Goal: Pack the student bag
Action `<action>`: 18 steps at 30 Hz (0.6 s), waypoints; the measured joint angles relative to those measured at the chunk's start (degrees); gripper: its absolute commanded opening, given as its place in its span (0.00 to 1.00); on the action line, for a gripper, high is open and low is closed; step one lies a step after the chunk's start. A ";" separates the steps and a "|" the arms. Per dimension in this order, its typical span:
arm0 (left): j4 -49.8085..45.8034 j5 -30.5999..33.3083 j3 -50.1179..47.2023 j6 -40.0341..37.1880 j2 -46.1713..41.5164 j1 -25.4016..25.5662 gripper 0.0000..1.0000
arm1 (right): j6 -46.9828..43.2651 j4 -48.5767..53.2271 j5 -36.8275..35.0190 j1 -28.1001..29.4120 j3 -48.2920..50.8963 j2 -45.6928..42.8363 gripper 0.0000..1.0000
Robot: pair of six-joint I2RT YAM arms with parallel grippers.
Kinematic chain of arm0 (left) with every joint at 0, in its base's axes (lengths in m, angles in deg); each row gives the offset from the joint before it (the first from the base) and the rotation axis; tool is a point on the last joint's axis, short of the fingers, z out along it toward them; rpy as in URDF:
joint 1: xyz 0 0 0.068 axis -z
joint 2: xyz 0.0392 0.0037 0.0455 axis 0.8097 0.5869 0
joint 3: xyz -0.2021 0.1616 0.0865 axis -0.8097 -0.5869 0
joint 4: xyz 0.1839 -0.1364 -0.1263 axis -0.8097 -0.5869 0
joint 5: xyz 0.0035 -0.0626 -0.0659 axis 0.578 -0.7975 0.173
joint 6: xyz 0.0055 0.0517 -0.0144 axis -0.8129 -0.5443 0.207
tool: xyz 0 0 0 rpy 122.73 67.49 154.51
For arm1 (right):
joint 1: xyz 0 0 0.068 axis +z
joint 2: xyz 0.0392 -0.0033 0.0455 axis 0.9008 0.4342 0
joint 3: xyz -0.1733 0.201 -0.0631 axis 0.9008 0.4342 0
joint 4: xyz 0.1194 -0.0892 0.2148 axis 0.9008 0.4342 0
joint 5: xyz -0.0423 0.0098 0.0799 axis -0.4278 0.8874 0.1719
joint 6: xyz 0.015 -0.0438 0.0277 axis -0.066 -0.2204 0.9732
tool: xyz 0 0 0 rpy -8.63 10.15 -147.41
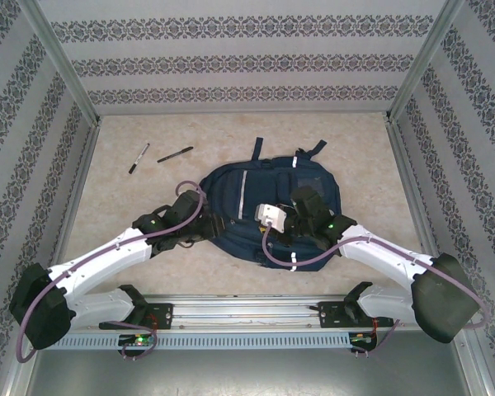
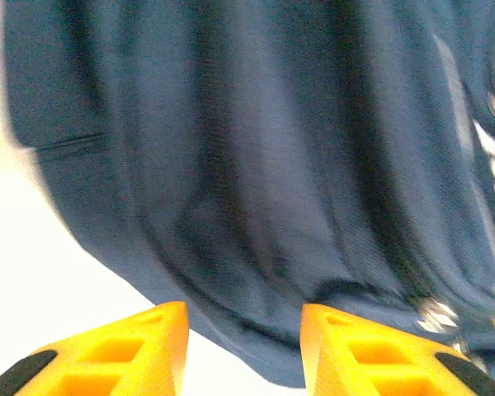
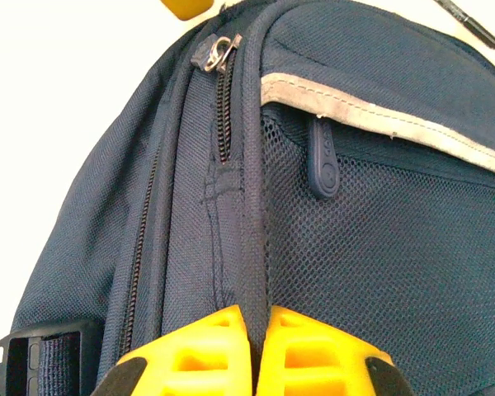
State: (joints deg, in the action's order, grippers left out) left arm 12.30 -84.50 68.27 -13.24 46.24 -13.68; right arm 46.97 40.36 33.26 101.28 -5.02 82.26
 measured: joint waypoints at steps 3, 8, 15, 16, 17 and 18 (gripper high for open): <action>0.85 -3.76 1.03 -11.61 0.07 0.13 0.41 | 0.11 0.83 0.52 0.00 -0.68 0.94 0.00; 4.11 -7.26 0.92 -31.80 0.04 1.60 0.47 | 0.46 1.49 0.87 0.00 -1.31 1.97 0.00; 10.73 -2.95 -3.45 -48.96 -0.59 2.27 0.45 | 0.44 2.01 1.73 -0.04 -1.31 1.92 0.00; 11.67 -1.77 -3.96 -50.58 -0.44 2.27 0.45 | 0.42 2.25 2.01 -0.04 -1.31 1.79 0.00; 12.74 -0.96 -4.37 -51.98 -0.20 2.27 0.45 | 0.42 2.54 2.32 -0.04 -1.31 1.62 0.00; 13.38 -0.79 -4.59 -53.07 0.07 2.27 0.45 | 0.42 2.64 2.40 -0.04 -1.31 1.40 0.00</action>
State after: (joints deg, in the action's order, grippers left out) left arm 25.67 -85.29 63.68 -66.31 46.31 -11.41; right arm 47.38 43.00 35.67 101.23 -6.33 83.66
